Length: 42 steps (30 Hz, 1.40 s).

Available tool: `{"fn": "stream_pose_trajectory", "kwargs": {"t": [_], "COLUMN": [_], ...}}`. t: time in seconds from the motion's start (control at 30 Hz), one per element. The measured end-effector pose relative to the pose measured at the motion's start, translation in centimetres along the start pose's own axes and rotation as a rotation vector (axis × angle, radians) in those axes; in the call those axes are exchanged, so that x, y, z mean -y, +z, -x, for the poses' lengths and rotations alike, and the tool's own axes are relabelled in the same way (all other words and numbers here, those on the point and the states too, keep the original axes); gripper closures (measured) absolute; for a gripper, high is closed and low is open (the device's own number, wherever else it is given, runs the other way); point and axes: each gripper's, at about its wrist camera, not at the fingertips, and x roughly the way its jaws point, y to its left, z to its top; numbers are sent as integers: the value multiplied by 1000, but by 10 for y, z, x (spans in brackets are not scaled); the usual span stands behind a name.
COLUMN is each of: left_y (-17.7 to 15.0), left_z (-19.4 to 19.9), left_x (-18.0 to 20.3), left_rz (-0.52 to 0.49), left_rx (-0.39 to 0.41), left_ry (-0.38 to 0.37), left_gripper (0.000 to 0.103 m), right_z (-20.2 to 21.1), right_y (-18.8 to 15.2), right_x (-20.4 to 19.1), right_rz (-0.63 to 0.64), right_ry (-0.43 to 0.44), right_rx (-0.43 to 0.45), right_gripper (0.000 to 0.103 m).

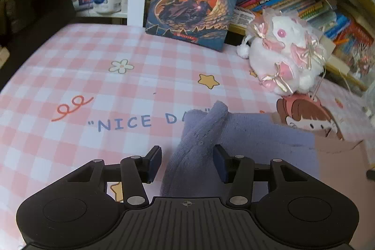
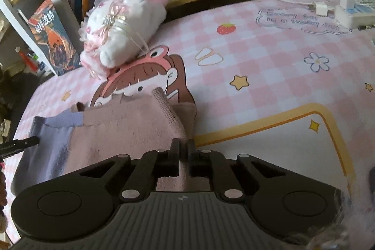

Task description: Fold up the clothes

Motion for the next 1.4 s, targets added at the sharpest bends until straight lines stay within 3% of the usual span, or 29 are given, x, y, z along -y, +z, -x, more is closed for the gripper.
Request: {"fn": "stream_pose_trajectory", "kwargs": {"t": [0.03,0.07,0.13,0.27,0.33,0.4,0.43,0.57,0.63,0.7,0.77,0.9,1.0,1.03,1.1,1.13,1.23,1.4], "left_y": [0,0,-1,-3,-5,-6,-6,-2,-2,-4,-4,-5,-5,-6,-7,-9,-16,-33], "left_z": [-2,-3,-7,-7,-8,-3,3,42,34,16,12,12,13,13,29,38,64,94], "left_x": [-2,-4,-7,-5,-2,0,1,12,4,-1,-2,-2,-3,-3,1,3,10,15], "left_rz": [19,38,74,111,129,139,142,83,100,111,109,102,97,95,74,63,39,38], "left_rx": [-7,-17,-30,-23,-25,-6,10,117,80,27,17,19,20,20,72,102,176,219], "left_ry": [-10,-21,-41,-57,-68,-52,-49,-70,-55,-31,-13,17,40,48,61,57,44,16], "left_gripper": [54,54,53,57,74,88,90,90,90,90,88,80,70,67,63,53,37,31], "right_z": [0,0,-2,-17,-23,-26,-23,8,23,10,-13,-32,-32,-29,-18,-11,11,36], "right_y": [1,2,3,4,5,7,8,11,11,13,14,12,11,12,11,11,6,-14], "right_x": [2,5,8,5,1,-6,-10,-23,-26,-21,-15,-14,-14,-14,-15,-16,-20,-33], "right_rz": [-21,-39,-63,-57,-45,-6,17,94,111,91,64,88,96,98,102,106,123,138], "right_ry": [15,29,51,69,86,86,89,179,198,160,121,76,36,18,0,-5,-22,-65], "right_rx": [-6,-11,-20,-59,-63,-58,-43,85,133,90,23,-11,-14,-6,21,39,94,149], "right_gripper": [87,73,67,67,69,78,87,89,89,89,89,86,70,63,62,59,46,34]}}
